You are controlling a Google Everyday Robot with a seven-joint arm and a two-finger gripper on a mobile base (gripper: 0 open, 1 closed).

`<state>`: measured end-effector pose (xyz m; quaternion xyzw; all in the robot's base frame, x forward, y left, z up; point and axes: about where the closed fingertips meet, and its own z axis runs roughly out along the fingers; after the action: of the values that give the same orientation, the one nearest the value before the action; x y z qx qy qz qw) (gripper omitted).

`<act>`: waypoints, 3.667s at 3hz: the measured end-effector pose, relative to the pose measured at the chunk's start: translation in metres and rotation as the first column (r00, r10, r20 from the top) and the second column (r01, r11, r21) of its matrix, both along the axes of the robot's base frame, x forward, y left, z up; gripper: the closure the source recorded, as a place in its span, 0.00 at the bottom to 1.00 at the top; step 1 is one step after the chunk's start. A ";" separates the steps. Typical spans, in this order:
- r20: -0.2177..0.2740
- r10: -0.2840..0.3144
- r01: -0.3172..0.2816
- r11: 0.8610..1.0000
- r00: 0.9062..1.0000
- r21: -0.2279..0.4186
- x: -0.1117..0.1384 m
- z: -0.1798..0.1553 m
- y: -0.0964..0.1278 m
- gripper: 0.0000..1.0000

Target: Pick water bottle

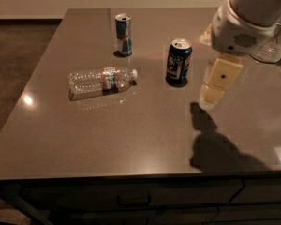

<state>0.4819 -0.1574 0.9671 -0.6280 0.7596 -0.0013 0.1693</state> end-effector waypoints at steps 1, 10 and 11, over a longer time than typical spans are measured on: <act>0.005 0.029 -0.029 0.999 1.000 0.022 0.032 0.000 0.034 0.00; -0.197 0.320 -0.344 0.933 0.927 -0.107 0.133 -0.116 0.237 0.25; -0.215 0.338 -0.362 0.929 0.916 -0.083 0.133 -0.113 0.235 0.57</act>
Offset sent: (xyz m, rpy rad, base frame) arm 0.1013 0.1114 0.0159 0.0536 -0.0411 0.1025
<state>0.6153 0.0777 0.8540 -0.7598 0.6464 0.0452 0.0526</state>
